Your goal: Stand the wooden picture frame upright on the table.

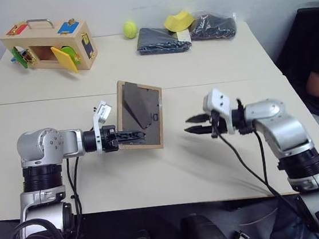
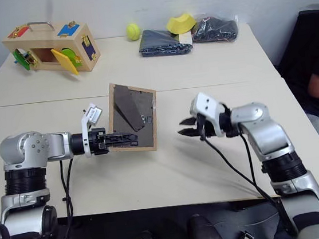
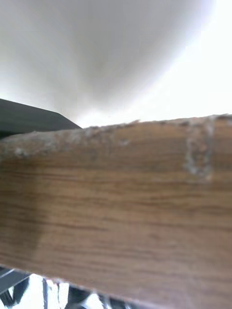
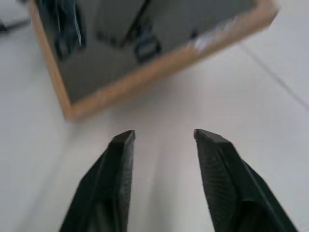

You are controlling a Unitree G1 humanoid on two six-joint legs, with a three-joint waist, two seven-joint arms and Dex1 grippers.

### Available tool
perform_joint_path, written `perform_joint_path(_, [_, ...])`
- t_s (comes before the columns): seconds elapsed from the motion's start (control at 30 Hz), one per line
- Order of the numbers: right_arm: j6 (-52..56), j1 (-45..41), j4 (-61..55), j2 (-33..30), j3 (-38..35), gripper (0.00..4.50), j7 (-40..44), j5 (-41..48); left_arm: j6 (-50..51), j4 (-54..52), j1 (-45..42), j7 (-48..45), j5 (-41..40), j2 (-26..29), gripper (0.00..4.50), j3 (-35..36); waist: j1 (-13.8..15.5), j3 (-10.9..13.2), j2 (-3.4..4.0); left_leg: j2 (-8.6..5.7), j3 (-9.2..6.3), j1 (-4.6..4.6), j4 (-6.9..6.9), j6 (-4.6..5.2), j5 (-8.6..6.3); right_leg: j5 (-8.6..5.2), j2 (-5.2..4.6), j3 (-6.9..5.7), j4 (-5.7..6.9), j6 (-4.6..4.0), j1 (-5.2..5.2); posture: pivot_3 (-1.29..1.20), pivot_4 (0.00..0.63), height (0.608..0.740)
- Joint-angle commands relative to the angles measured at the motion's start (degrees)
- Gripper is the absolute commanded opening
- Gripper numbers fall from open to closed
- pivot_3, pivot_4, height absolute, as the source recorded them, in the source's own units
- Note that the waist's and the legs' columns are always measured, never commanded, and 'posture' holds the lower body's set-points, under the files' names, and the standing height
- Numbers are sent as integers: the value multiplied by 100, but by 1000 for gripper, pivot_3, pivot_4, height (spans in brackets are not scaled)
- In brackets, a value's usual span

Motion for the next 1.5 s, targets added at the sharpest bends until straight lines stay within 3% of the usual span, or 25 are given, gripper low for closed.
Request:
perform_joint_path(0.03, [917, -507, -230, 387, -393, 2916, -390, 764, -449, -551, -23, -311, -234, 171, 829, -108, -3, 0, 0, 0, 1, -2, 0, 0, 0, 0, 0, 0, -1, 0, -1, 0, 150, 740])
perform_joint_path(0.2, [1632, -1053, 15, 891, -700, 4496, -909, 1338, -703, -808, -9, -368, -258, 229, 829, -242, 11, 0, 0, -2, 0, -6, -3, 1, 0, 0, -2, 0, -4, 0, -4, 0, 150, 740])
perform_joint_path(0.43, [1816, -951, -446, 1135, -394, 4500, -798, 1902, -791, -807, -141, -310, -214, 217, 829, -428, 11, 0, 0, -2, 0, -11, -8, 5, -2, 0, -2, 0, -3, 0, -5, 0, 150, 740])
perform_joint_path(0.6, [2101, -662, -1164, 967, -612, 4500, -575, 2697, -966, -531, -117, -330, -62, 280, 829, -642, 11, 0, 0, -2, -1, -12, -20, 5, -2, 0, -2, -1, -3, 0, -6, 0, 150, 740])
perform_joint_path(0.7, [2069, -439, -1315, 628, -704, 4500, -745, 2659, -1086, -326, -130, -249, 30, 292, 829, -654, 16, 0, 0, -2, -2, -12, -20, 6, -2, 0, -3, -1, -7, 0, -5, 0, 150, 740])
perform_joint_path(0.8, [1227, -146, -1281, 58, -477, 4500, -889, 1794, -999, -304, -187, -286, -85, 324, 829, -582, 21, 1, -1, -4, -1, -12, -20, 7, -2, 0, -3, 0, -9, 0, -5, 0, 150, 740])
perform_joint_path(0.87, [-757, 271, -1221, -628, 60, 4500, -769, 320, -888, -332, -231, -309, -206, 326, 829, -509, 26, 3, -4, -5, 0, -15, -21, 8, -3, 0, -3, 1, -18, 0, -8, 0, 150, 740])
perform_joint_path(0.97, [-2977, 788, -990, -1199, 280, 4500, -585, -768, -823, -392, -227, -370, -288, 394, 829, -506, 39, 5, -6, -7, 1, -17, -29, 8, -3, 0, 2, 3, -38, 1, -7, 0, 150, 740])
perform_joint_path(1.1, [-6785, 1009, 121, -1362, 354, 4500, -1513, -2390, -697, -305, -300, -459, -363, 478, 829, -509, -4, 6, -9, -6, 14, -10, -33, 6, -2, 0, 7, 14, -36, 2, -7, 0, 150, 740])
perform_joint_path(1.2, [-8414, 697, 977, -1080, 487, 4500, -2450, -3370, -501, -172, -459, -537, -489, 483, 829, -458, -21, 8, -12, -5, 17, 0, -29, 2, 1, 0, 7, 19, -23, 1, -6, 0, 150, 740])
perform_joint_path(1.33, [-9623, 272, 1838, -425, 525, 4500, -4385, -5102, -247, -124, -522, -765, -763, 486, 829, -381, -44, 8, -12, -2, 23, 5, -29, -7, 8, -2, 10, 25, -7, -2, -12, 0, 150, 740])
perform_joint_path(1.5, [-9399, -469, 2664, 81, 803, 4500, -6549, -6729, -71, -220, -422, -1011, -987, 649, 829, -452, -45, 9, -11, -2, 24, 2, -27, -12, 12, -5, 10, 26, 7, -9, -22, 0, 150, 740])
